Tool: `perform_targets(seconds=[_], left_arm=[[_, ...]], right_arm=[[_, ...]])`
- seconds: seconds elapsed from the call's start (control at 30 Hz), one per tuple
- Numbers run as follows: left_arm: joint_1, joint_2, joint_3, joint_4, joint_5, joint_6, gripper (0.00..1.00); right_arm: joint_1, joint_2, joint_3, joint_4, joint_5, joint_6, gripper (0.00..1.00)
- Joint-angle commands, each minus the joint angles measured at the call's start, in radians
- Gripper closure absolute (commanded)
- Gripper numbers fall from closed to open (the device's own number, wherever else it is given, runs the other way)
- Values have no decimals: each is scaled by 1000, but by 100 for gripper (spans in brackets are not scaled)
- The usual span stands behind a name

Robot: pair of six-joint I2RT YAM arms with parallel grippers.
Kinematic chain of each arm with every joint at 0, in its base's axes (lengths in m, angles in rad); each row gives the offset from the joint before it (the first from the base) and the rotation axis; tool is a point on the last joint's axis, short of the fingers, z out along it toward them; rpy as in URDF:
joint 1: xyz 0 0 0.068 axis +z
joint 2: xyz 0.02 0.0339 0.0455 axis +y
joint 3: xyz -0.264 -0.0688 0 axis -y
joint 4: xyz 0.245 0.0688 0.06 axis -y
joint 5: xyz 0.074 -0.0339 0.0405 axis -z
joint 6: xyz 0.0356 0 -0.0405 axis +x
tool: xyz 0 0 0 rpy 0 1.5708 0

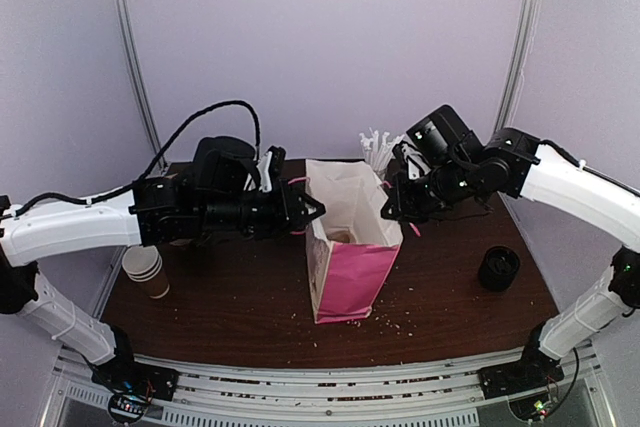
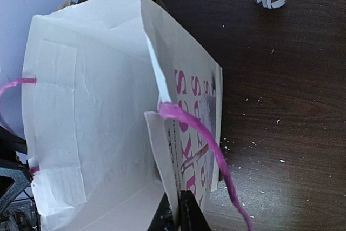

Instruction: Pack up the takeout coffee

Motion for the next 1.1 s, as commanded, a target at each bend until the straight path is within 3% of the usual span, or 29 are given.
perform_targets(seconds=[0.0,0.1,0.23,0.5,0.7,0.93,1.07], left_arm=[[-3,38,104,-128,40,124,57],[-4,57,153,-202,36,172,48],[-3,94,231,-321,27,227,43],[-2,178,380,-537,-64,315,41],[-2,223,444,-590,-84,336,58],[-3,235,490,-606,-79,339,100],[-3,228,584,-637,-76,339,100]], right_arm=[[2,24,59,-81,34,-50,100],[2,36,75,-88,34,-58,100],[3,45,87,-94,42,-61,100],[21,60,107,-86,57,-65,100],[34,65,106,-66,62,-68,100],[39,60,126,-59,88,-71,100],[50,73,254,-126,121,-87,100]])
